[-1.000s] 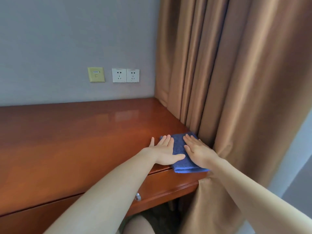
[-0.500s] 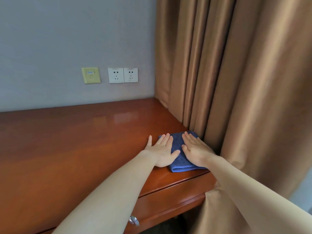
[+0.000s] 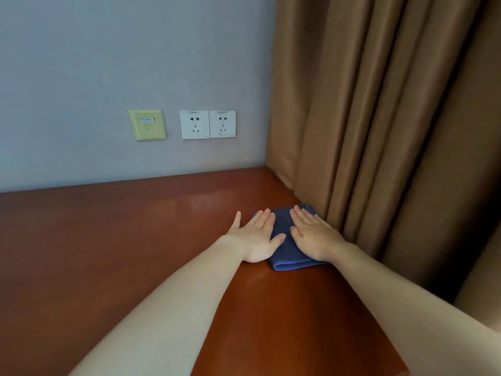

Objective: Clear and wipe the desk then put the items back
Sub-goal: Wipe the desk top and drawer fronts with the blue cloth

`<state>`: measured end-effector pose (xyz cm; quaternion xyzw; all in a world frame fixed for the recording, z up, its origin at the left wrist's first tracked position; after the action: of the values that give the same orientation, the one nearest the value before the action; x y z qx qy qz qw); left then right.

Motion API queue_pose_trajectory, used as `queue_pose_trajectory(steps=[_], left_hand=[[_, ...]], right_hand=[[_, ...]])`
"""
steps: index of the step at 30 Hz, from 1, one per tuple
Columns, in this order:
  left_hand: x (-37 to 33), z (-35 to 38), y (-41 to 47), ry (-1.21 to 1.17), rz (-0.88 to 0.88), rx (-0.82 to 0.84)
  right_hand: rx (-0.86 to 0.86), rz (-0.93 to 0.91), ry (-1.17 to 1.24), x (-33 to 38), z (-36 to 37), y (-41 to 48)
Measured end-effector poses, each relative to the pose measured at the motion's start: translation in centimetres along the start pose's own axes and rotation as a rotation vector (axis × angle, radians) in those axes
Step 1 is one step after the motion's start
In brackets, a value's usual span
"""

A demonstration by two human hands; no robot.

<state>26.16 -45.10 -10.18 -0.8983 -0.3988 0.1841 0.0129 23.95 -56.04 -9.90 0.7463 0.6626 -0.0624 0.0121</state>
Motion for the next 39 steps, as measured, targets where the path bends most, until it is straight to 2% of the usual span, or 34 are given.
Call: queue_pose_trajectory(steps=[14, 22, 30, 39], left_hand=[[10.3, -6.4, 13.0, 0.002, -0.086, -0.055], [14.0, -9.1, 19.7, 0.021, -0.099, -0.112], [15.3, -10.2, 22.4, 0.048, -0.127, -0.124], [14.0, -9.6, 21.0, 0.059, -0.132, -0.109]], right_hand=[[-0.003, -0.053, -0.006, 1.3, -1.9, 18.6], [-0.034, -0.038, 0.025, 0.8, -2.9, 26.1], [-0.048, 0.003, 0.065, 0.4, -3.2, 29.5], [-0.034, 0.020, 0.081, -0.1, -2.8, 27.7]])
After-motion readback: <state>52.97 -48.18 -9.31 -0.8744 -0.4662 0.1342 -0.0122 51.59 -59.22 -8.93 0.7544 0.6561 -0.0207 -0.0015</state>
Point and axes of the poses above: each hand's wrist, its own y-axis towards the middle knuckle, its own z-axis out of the palm, x = y × z, the point moved 10 cm from there along y, towards the middle knuckle, and after that the axes turned 12 degrees about -y, right-handed, at the moved point
